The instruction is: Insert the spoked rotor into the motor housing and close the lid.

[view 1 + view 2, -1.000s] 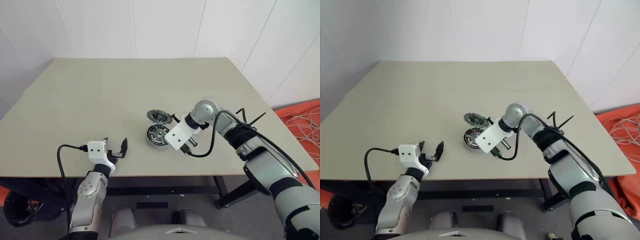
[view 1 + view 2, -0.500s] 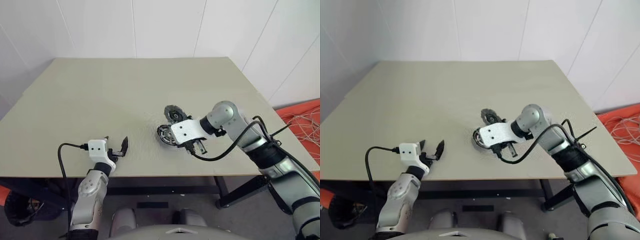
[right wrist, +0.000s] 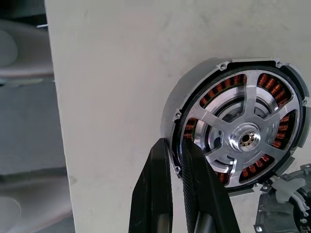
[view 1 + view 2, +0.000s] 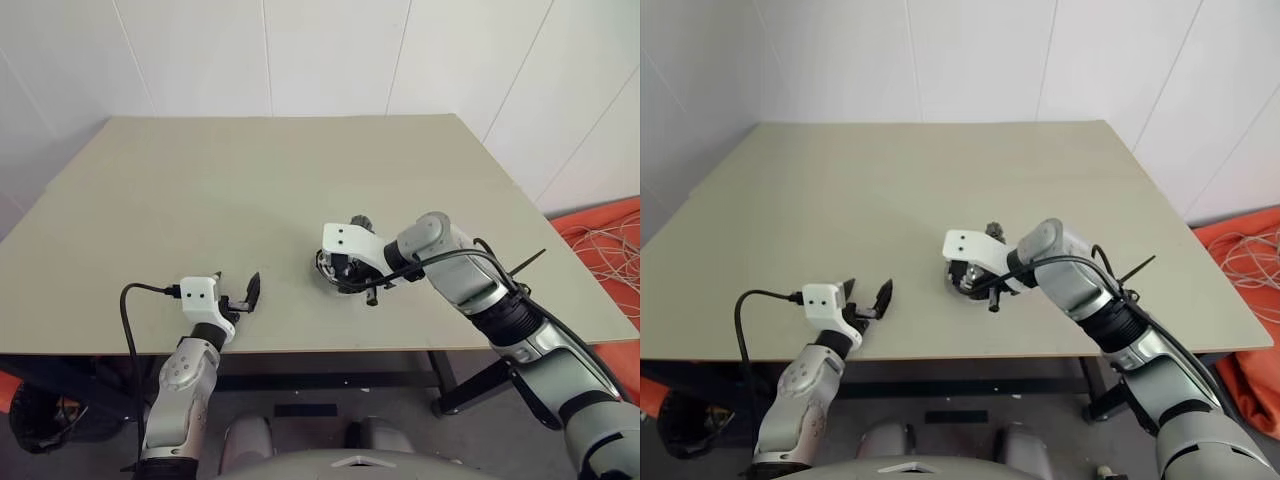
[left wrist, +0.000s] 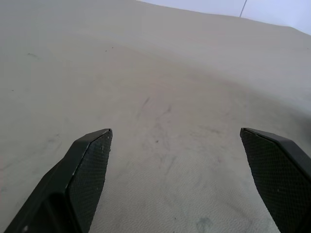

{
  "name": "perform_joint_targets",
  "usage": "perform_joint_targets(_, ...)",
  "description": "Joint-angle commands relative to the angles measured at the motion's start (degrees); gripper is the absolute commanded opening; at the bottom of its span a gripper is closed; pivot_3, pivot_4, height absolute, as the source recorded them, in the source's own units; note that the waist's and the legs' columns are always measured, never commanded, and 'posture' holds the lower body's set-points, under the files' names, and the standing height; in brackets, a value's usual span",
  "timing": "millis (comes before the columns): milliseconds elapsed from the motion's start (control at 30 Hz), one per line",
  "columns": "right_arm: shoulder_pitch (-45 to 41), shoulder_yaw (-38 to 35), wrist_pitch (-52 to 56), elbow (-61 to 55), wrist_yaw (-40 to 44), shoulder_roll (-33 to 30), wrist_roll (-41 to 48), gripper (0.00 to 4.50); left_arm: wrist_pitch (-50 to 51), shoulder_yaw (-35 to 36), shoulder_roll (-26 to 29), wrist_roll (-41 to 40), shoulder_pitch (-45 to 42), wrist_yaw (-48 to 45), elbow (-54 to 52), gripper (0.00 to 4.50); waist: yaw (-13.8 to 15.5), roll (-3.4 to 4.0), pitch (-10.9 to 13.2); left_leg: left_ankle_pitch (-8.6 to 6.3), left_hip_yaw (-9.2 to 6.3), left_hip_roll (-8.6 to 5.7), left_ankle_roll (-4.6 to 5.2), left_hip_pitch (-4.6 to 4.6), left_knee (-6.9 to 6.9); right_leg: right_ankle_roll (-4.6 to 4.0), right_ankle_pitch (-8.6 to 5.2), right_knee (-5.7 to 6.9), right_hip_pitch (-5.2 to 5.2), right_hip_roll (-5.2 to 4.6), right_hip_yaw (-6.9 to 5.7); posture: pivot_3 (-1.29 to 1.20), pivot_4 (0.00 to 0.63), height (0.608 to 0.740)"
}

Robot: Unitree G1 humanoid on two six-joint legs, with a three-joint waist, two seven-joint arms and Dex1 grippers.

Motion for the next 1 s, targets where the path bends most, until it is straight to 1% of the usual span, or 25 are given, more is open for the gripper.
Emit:
perform_joint_targets(33,-3.4,-1.6,6.9,0.3,-4.0,2.6,2.2,0.01,-0.4,0.0,0.0,-0.4,-0.8,0.2,-2.4,4.5,-0.1,0.0,0.0,0.0,0.0,0.0,-0.01,0.02,0.0,0.0,0.0,0.0,0.01,0.0,0.01,0.0,0.0,0.74)
perform_joint_targets(133,-4.2,-1.1,10.2,0.9,-6.2,3.8,4.0,0.01,-0.6,0.0,0.1,-0.5,-0.9,0.1,-2.2,4.5,0.0,0.0,0.0,0.01,0.0,0.0,-0.02,0.05,-0.01,0.0,0.0,0.0,0.03,0.0,0.01,0.0,0.0,0.74)
perform_joint_targets(233,-4.9,-1.8,14.7,1.1,-8.5,6.3,6.8,0.01,-0.9,0.2,0.2,-0.5,-0.8,0.0,-1.8,4.5,-0.1,0.01,0.0,0.01,0.0,0.0,-0.02,0.16,-0.01,0.01,-0.01,0.0,0.1,0.0,0.02,0.0,0.0,0.74)
perform_joint_targets(400,-6.1,-3.5,19.0,0.9,-11.8,9.0,11.2,0.01,-1.4,0.3,0.2,-0.5,-0.8,-0.1,-1.3,4.5,-0.1,0.02,0.0,0.01,-0.01,-0.01,-0.04,0.43,-0.04,0.05,-0.03,0.0,0.31,0.01,0.04,0.0,0.0,0.74)
perform_joint_targets(467,-6.9,-5.0,20.3,1.6,-13.8,10.8,12.6,0.74,-1.6,0.3,0.2,-0.5,-0.8,-0.2,-1.0,4.5,-0.2,0.04,0.0,0.01,-0.01,-0.01,-0.05,0.46,-0.06,0.05,-0.03,0.0,0.3,0.01,0.06,0.0,0.0,0.74)
perform_joint_targets(500,-7.2,-5.5,20.7,1.8,-14.7,11.5,13.1,0.93,-1.7,0.3,0.2,-0.5,-0.8,-0.2,-0.9,4.5,-0.2,0.05,0.0,0.01,-0.01,-0.01,-0.05,0.48,-0.1,0.05,-0.03,0.0,0.29,0.02,0.06,0.0,0.0,0.74)
perform_joint_targets(700,-9.2,-8.3,23.5,2.0,-19.4,14.9,17.7,2.93,-2.2,0.4,0.3,-0.5,-0.8,-0.4,-0.3,4.5,0.4,0.09,0.1,0.02,-0.02,-0.1,-0.08,0.42,-0.2,0.05,-0.03,-0.1,0.3,-0.02,0.07,0.0,0.0,0.74)
perform_joint_targets(867,-10.9,-11.2,23.5,0.7,-21.5,16.2,21.7,2.93,-2.5,0.4,0.4,-0.6,-0.6,-0.6,-0.1,4.5,0.4,0.09,0.1,0.02,-0.02,-0.11,-0.08,0.42,-0.2,0.07,-0.04,-0.13,0.31,-0.01,0.1,0.0,0.0,0.74)
perform_joint_targets(1000,-12.9,-18.1,22.0,-0.8,-21.1,18.6,27.5,2.93,-2.6,0.5,0.3,-0.5,-0.6,-0.8,0.2,4.5,0.3,0.18,0.1,0.04,-0.02,-0.11,-0.12,0.42,-0.26,0.07,-0.04,-0.11,0.23,0.0,0.1,0.0,0.0,0.74)
